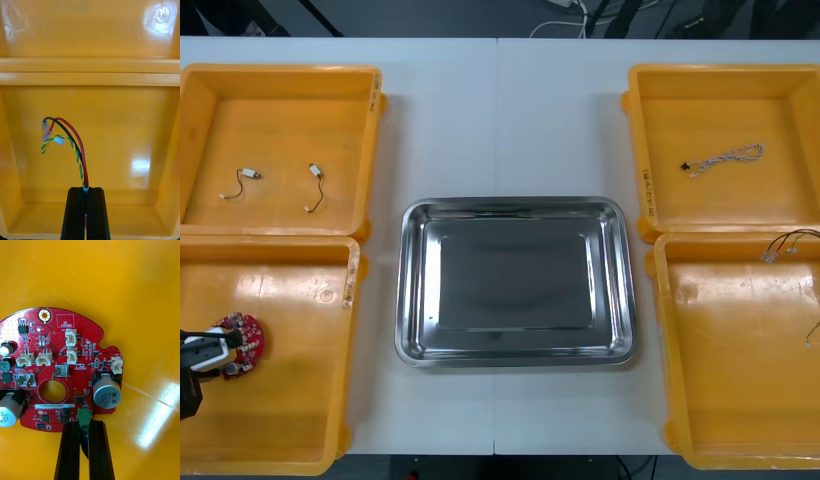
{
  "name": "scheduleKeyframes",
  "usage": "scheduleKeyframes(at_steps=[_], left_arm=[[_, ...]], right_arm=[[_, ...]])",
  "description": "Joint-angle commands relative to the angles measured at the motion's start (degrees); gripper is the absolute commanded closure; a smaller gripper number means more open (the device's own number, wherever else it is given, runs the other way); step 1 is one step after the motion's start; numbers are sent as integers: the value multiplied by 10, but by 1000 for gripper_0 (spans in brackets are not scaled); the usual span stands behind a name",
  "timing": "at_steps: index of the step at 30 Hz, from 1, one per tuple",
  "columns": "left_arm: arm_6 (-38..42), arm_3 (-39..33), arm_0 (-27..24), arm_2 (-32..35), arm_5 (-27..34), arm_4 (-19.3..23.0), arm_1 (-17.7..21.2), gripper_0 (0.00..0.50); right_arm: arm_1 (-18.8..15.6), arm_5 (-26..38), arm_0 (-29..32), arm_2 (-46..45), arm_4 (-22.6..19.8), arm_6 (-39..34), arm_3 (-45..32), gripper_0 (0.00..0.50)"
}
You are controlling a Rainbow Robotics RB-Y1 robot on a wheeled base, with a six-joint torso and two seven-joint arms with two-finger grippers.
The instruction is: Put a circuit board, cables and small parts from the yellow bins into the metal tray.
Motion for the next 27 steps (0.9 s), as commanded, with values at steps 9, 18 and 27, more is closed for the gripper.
scheduleKeyframes(at_steps=[9,18,27], left_arm=[[-14,2,-45,-3,6,12,17,500],[7,-25,-52,66,94,23,4,500],[70,-76,-55,146,211,19,-26,500]], right_arm=[[-65,-66,-15,8,-72,34,-21,500],[-86,-83,-67,83,-80,36,-23,500],[-90,-93,-146,196,-67,39,-24,500]])
